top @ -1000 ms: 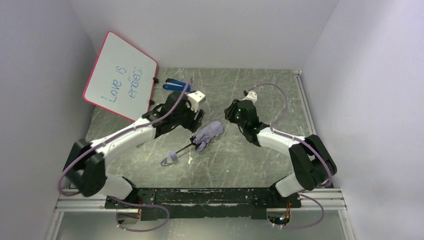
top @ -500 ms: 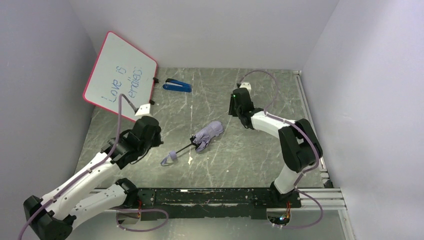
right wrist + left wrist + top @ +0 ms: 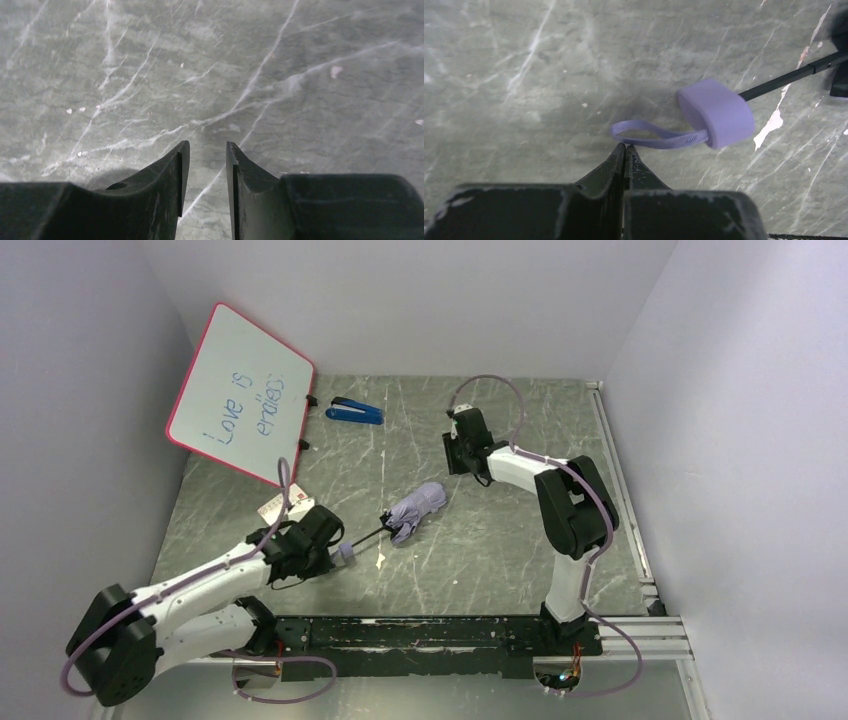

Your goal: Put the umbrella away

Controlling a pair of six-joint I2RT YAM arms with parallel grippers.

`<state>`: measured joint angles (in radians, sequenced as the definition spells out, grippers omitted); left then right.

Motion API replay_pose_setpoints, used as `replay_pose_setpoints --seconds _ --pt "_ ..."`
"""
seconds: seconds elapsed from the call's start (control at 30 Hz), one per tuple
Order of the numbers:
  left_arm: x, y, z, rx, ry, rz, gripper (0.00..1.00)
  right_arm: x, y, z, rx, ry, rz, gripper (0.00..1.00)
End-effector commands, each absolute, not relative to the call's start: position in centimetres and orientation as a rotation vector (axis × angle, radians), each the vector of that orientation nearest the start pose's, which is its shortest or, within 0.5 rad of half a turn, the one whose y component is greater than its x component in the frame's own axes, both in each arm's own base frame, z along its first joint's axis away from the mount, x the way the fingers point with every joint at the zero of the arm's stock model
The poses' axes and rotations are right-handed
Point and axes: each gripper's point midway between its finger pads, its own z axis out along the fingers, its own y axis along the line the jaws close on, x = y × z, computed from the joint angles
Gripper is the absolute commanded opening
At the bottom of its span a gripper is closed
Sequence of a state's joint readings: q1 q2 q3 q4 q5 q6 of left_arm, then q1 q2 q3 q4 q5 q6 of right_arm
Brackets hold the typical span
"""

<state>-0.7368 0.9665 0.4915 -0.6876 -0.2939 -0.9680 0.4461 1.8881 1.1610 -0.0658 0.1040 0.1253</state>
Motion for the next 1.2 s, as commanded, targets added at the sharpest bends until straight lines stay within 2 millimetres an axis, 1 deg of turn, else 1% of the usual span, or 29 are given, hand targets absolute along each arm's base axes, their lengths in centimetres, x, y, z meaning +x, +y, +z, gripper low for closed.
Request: replay_pose_setpoints --seconds 0.0,0.1,0.2,0.4,0.47,0.5,0.57,0.73,0.8,0.83,0.9,0.97,1.03,1.07,1.1,1.13,1.17 --pt "17.8 -14.6 3.0 -0.350 2.584 -0.253 0.05 41.9 19.9 2.8 -0.474 2.403 0.211 0.36" --pt "19.1 -14.9 2.6 -0.307 2.571 -0.202 0.05 40.3 20.7 2.1 -0.529 2.444 0.297 0.35" --pt "20.3 -15.7 2.6 -0.269 2.552 -0.200 0.05 38.6 21.4 1.6 -0.565 2.477 0.378 0.34" --pt "23.1 -16.6 2.2 -0.171 2.522 -0.119 0.05 35.7 23.1 2.0 -0.632 2.478 0.543 0.34" --pt "24.2 -18.0 2.4 -0.138 2.509 -0.152 0.05 34.7 24.1 2.4 -0.655 2.481 0.607 0.34" --pt "24.6 -18.6 2.3 -0.122 2.511 -0.162 0.05 34.1 24.8 2.7 -0.667 2.477 0.649 0.34" --pt "25.6 -20.0 2.2 -0.094 2.503 -0.203 0.05 32.8 26.6 3.5 -0.694 2.460 0.738 0.33" --pt "28.5 -24.3 2.3 0.042 2.481 -0.306 0.05 30.3 30.6 5.1 -0.742 2.398 0.844 0.34" --pt "29.2 -25.5 2.5 0.086 2.474 -0.324 0.05 30.2 30.9 5.3 -0.713 2.391 0.841 0.34" --pt "29.5 -25.7 2.7 0.101 2.469 -0.319 0.05 30.4 30.5 5.2 -0.684 2.397 0.811 0.34" --pt "30.0 -25.6 3.3 0.117 2.453 -0.293 0.05 31.9 28.6 5.2 -0.594 2.404 0.642 0.36" --pt "30.4 -25.4 3.9 0.147 2.427 -0.279 0.05 33.8 25.2 5.8 -0.458 2.385 0.410 0.38" --pt "30.9 -25.7 4.8 0.199 2.406 -0.274 0.05 35.1 21.5 6.9 -0.312 2.347 0.227 0.41" --pt "31.2 -25.7 5.3 0.223 2.398 -0.262 0.13 35.5 19.7 7.4 -0.242 2.331 0.157 0.42" --pt "31.6 -25.7 5.8 0.235 2.392 -0.240 0.31 35.9 18.1 8.2 -0.179 2.307 0.103 0.44" --pt "31.9 -25.5 6.3 0.241 2.384 -0.215 0.43 36.1 16.7 8.9 -0.124 2.284 0.070 0.46" --pt "32.4 -25.1 7.0 0.235 2.371 -0.191 0.50 36.2 15.4 9.6 -0.072 2.263 0.050 0.47"
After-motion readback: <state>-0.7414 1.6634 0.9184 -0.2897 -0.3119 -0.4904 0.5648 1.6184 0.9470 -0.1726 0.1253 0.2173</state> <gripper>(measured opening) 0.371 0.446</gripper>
